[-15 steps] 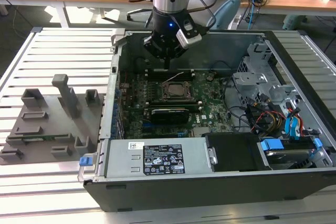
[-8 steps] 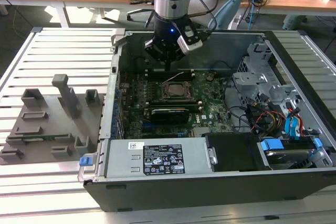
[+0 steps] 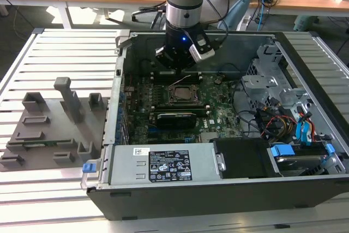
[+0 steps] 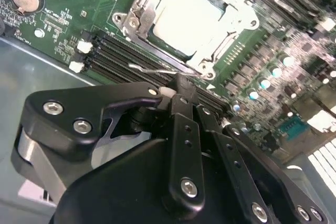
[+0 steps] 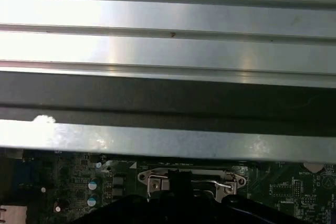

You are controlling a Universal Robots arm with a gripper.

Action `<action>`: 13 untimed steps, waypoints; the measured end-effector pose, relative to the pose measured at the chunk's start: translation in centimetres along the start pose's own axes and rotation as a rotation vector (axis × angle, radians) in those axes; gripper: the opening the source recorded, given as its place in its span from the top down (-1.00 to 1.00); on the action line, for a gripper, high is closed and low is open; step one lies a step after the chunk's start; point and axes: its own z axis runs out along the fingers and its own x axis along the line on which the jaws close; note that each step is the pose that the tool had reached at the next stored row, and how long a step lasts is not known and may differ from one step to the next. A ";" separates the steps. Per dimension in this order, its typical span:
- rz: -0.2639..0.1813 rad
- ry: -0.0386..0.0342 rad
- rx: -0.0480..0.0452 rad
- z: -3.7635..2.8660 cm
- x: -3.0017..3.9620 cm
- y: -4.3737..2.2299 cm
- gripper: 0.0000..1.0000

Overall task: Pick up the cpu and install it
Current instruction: 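Install the first cpu locking lever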

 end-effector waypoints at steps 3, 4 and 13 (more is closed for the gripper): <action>-0.014 0.0008 0.0037 0.48 -0.19 0.08 0.79; -0.019 0.0010 0.0041 0.60 -0.20 0.18 0.79; -0.026 0.0012 0.0045 1.05 -0.73 0.57 0.79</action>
